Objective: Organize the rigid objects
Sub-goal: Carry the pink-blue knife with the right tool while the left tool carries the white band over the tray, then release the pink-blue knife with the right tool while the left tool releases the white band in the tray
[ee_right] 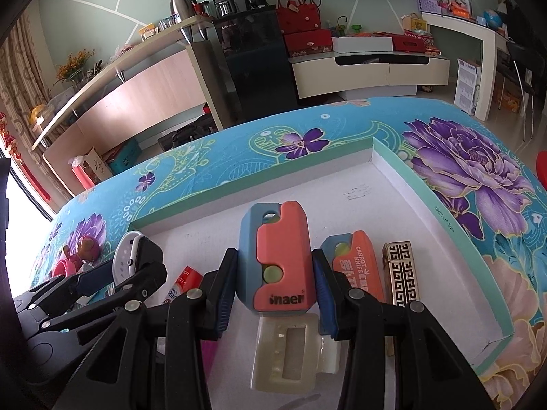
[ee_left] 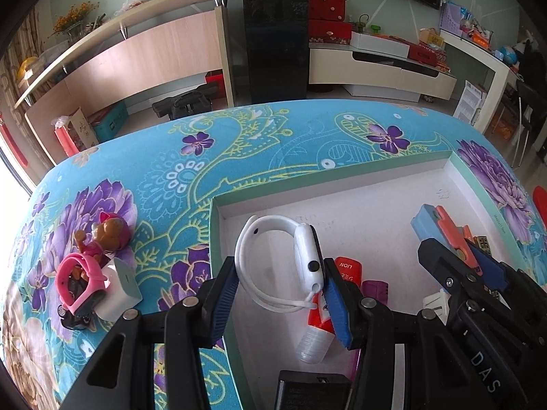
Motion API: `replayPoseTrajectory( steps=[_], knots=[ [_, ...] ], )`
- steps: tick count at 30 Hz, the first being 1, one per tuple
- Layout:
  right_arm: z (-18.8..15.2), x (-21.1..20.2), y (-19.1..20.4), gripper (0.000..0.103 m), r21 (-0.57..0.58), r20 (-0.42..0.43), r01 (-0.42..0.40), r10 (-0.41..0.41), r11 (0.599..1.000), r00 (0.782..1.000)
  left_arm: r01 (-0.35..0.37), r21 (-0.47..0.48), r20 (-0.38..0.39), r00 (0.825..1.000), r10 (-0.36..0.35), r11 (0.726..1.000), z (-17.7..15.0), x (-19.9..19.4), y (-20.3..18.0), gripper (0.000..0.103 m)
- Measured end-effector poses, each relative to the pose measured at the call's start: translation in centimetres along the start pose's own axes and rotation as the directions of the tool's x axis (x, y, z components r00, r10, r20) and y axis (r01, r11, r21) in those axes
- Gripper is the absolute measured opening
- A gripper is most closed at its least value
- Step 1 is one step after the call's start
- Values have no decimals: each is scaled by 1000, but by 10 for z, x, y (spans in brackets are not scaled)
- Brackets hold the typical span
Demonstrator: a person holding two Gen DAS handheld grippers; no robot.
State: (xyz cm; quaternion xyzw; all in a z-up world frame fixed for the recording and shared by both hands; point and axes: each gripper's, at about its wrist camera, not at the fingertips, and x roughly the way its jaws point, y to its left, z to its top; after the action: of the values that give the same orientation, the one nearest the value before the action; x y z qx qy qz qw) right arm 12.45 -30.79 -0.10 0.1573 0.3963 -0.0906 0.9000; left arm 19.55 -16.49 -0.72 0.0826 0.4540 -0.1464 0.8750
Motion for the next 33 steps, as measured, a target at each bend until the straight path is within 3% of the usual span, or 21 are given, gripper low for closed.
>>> replayPoseTrajectory(
  steps=[12,20,27,33],
  knots=[
    [-1,1,7,44,-29,-19,32,-33,999,999,5,-36,2,1000,-5,999,-2,-6,8,54],
    [4,-11,9,44,-50,16,64,-64,997,998,12,-55,21,1000,-11,998,0,-22,17,56],
    [6,-18,11,44,-57,33,63,-61,996,998,-17,-103,61,998,24,995,1,-43,36,62],
    [4,-15,19,44,-74,22,52,-51,996,998,-74,-159,47,995,82,984,-5,-46,58,66]
  ],
)
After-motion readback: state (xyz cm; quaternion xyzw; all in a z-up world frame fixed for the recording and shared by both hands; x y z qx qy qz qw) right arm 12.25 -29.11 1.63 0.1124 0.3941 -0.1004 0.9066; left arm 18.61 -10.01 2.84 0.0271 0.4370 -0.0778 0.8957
